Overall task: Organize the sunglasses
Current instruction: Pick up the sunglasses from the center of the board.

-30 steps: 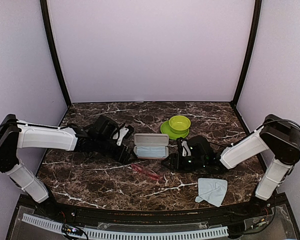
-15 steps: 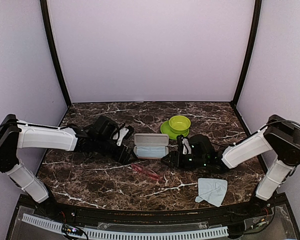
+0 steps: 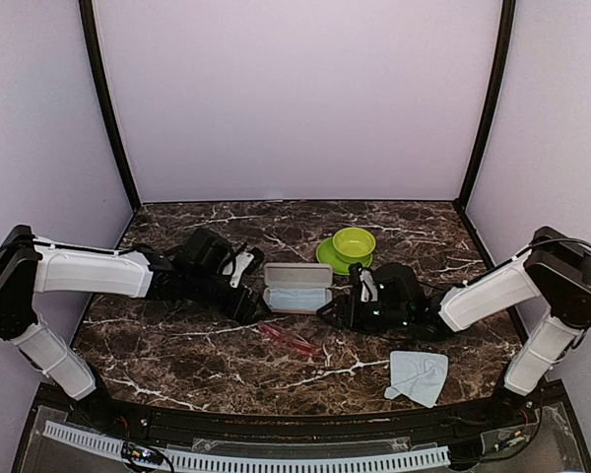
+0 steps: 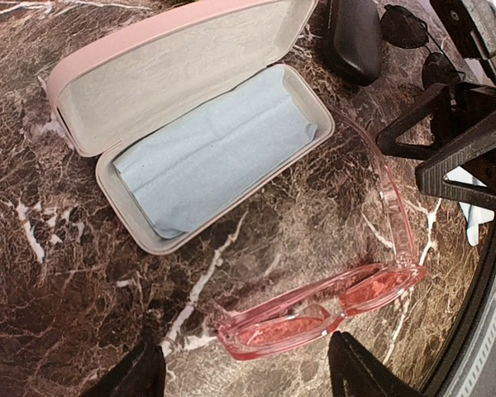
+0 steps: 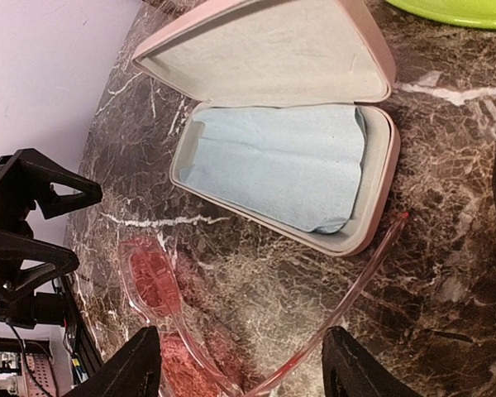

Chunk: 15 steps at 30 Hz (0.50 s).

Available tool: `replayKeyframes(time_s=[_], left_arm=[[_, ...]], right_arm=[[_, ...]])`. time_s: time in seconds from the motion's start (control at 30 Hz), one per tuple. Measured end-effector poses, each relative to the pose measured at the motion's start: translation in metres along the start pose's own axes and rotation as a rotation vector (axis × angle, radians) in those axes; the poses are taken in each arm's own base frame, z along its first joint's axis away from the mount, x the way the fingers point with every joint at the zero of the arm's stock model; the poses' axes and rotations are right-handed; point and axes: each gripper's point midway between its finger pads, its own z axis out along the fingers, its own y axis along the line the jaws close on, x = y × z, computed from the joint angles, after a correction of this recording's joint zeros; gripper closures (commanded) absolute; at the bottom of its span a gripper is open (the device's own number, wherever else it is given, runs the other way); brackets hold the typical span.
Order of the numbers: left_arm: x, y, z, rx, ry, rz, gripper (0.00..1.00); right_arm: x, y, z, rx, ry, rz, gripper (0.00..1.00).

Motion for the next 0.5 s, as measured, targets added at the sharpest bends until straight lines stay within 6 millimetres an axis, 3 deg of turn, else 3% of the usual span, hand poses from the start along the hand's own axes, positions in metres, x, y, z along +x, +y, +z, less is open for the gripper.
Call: replayKeyframes(time_s=[0.17,0.37,0.4,0.43,0.5], left_arm=[[0.000,0.000,0.000,0.001,-0.001,0.000,0.30],[-0.001,0.000,0.000,0.001,-0.002,0.000,0.30],[-0.001,0.000,0.000,0.001,-0.002,0.000,0.30],[-0.001,0.000,0.000,0.001,-0.003,0.000,0.30],[-0.001,0.000,0.000,0.002,-0.005,0.001,0.30]], right_arm=[[-0.008,0.012,-0.009,-0.029,-0.027,-0.007,0.33],[-0.033,0.040,-0.037,-0.110,-0.109,-0.023,0.33],[-0.038,0.045,-0.043,-0.124,-0.128,-0.025,0.57],[-0.044,0.050,-0.049,-0.139,-0.147,-0.027,0.70],[-0.052,0.060,-0.060,-0.173,-0.170,-0.055,0.54]])
